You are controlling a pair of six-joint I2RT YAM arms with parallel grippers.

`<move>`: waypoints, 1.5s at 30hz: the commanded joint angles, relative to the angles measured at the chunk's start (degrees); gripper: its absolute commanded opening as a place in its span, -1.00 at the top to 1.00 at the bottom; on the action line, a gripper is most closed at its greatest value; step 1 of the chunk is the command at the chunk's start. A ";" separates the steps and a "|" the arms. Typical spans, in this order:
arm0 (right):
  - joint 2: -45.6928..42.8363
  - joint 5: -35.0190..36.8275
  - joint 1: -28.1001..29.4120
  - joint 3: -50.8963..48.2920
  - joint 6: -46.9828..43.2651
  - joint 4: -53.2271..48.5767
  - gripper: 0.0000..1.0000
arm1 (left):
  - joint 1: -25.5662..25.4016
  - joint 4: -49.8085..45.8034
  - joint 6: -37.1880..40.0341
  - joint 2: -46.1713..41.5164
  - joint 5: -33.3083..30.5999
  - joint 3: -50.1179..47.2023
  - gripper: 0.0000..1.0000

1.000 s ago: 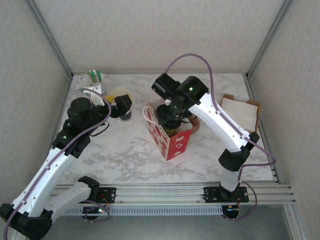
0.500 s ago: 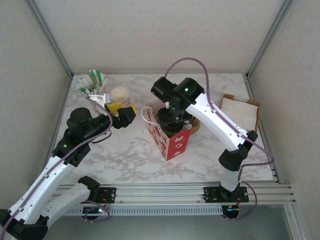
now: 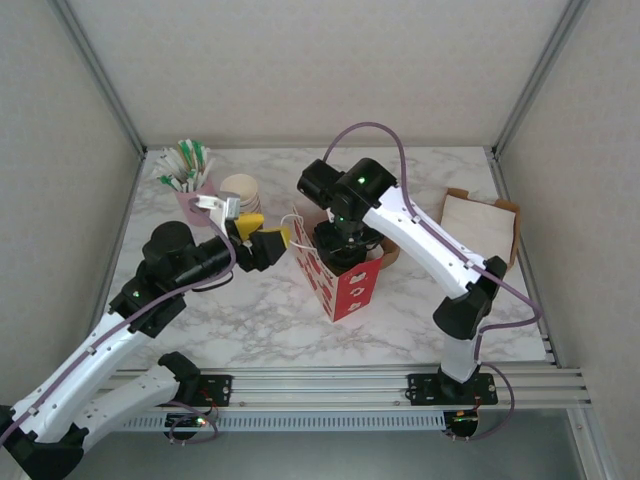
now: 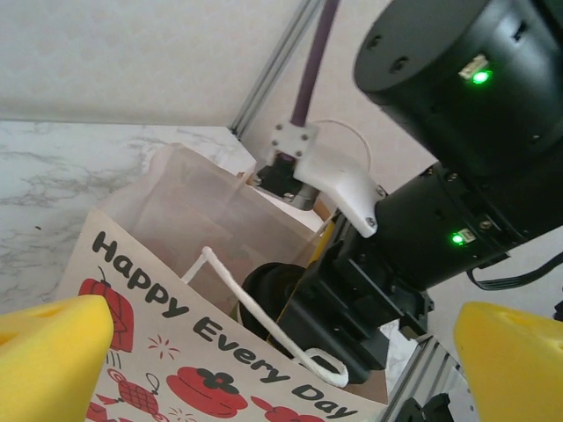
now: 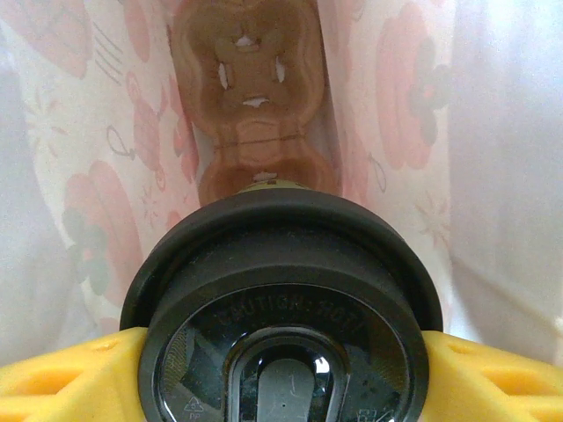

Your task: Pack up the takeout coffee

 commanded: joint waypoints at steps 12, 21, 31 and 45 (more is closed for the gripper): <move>2.71 -1.41 -1.15 -2.04 -2.39 -10.90 -0.49 | -2.66 -0.50 2.44 0.95 -3.74 0.52 -0.99; 4.14 -1.60 -1.69 -2.46 -3.30 -10.89 -0.49 | -3.11 -1.15 2.52 1.25 -6.51 0.44 -0.99; 4.64 -3.73 -2.39 -4.97 -4.54 -7.24 -0.49 | -3.28 -0.99 1.92 2.35 -8.07 0.08 -0.99; 4.02 -5.30 -3.08 -9.92 -5.22 -3.16 -0.48 | -3.63 -1.60 1.15 3.71 -9.12 0.08 -0.99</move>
